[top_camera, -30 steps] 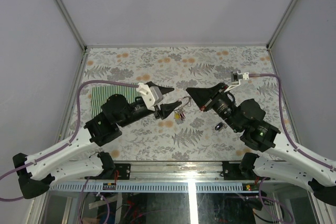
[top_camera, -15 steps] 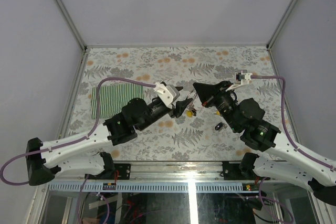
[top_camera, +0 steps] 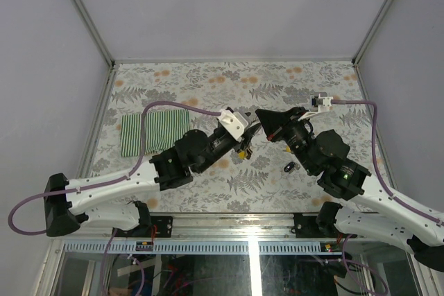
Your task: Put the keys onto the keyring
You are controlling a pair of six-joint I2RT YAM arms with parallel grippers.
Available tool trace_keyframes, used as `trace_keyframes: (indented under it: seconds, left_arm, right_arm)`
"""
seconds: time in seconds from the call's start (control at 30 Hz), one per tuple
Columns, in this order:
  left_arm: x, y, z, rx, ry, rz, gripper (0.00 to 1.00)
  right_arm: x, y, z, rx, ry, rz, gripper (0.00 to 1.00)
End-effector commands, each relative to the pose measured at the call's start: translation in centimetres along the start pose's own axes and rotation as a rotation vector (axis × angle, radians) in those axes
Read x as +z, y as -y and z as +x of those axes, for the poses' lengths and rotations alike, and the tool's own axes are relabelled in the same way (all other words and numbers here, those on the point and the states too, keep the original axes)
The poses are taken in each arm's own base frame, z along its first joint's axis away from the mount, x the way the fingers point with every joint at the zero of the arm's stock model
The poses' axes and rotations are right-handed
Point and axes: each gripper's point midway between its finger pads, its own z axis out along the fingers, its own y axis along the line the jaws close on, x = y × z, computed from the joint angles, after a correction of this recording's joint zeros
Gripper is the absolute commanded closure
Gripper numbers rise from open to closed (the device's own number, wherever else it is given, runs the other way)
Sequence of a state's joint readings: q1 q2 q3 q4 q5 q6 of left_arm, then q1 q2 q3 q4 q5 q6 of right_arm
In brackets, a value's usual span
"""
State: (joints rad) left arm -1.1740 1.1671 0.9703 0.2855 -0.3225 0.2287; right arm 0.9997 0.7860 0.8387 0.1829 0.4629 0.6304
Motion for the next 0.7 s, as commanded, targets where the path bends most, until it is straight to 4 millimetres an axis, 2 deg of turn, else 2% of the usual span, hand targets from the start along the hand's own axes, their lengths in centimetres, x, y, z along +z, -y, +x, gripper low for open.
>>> trace_keyframes:
  seconds: [0.0,0.4,0.67]
  left_arm:
    - [0.6,-1.3,-3.9,-0.003,0.104,-0.079,0.61]
    - [1.3,-1.5,-3.7,0.014,0.087,-0.118,0.67]
    - [1.5,-1.7,-3.8,0.019,0.095,-0.131,0.80]
  right_arm:
    - [-0.3,-1.3,-3.5,0.039,0.103,-0.019,1.00]
    - [-0.5,-1.3,-3.5,0.039,0.105,-0.025,1.00]
    - [-0.8,-1.2,-3.4,0.039,0.101,-0.028,1.00]
